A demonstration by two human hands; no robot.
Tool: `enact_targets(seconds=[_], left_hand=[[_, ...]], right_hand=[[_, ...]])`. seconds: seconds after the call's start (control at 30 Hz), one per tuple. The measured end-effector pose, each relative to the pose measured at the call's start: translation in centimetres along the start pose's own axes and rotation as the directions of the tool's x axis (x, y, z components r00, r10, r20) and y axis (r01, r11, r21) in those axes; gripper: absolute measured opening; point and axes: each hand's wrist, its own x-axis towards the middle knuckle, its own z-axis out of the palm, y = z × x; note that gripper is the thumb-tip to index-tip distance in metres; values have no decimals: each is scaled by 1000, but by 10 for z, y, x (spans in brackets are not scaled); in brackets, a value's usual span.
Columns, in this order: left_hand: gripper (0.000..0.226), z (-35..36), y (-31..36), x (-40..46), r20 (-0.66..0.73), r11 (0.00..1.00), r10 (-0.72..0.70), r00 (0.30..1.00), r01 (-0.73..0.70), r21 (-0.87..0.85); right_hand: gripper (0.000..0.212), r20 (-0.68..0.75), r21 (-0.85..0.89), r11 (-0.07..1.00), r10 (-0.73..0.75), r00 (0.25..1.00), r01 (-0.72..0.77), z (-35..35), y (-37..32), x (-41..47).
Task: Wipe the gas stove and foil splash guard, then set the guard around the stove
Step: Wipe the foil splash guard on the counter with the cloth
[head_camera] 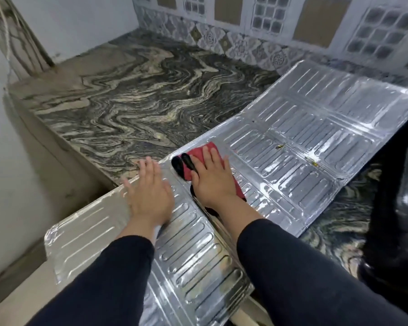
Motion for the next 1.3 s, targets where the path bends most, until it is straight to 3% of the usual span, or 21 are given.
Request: enact_targets(seconds=[0.17, 0.37, 0.53, 0.67, 0.87, 1.0, 1.1, 1.23, 1.3], left_hand=[[59, 12, 43, 15, -29, 990, 5, 1000, -10, -144], [64, 21, 39, 13, -55, 991, 36, 998, -43, -126], [63, 23, 42, 15, -56, 996, 26, 998, -31, -86], [62, 25, 42, 16, -63, 997, 22, 998, -27, -76], [62, 24, 44, 19, -50, 997, 5, 999, -9, -73], [62, 23, 43, 17, -29, 999, 15, 999, -16, -42], [62, 22, 41, 17, -23, 999, 35, 999, -36, -34], [63, 23, 39, 17, -11, 998, 55, 998, -55, -43], [62, 23, 37, 19, -10, 996, 77, 997, -77, -45]], right_hand=[[51, -22, 31, 999, -26, 999, 27, 0, 5, 1], [48, -51, 7, 993, -116, 992, 116, -18, 65, 35], [49, -82, -50, 982, 176, 981, -180, -46, 153, 86], [52, -120, -66, 957, 272, 955, -281, -43, 143, 90], [50, -101, -21, 997, 76, 992, -78, -11, 45, -5], [49, -61, -38, 999, 6, 998, -8, -13, 64, -56], [50, -82, -52, 988, 142, 986, -147, -26, 112, -64], [51, -110, -32, 899, 431, 896, -437, -42, 167, -55], [52, -101, -50, 878, 470, 877, -476, -45, 173, -49]])
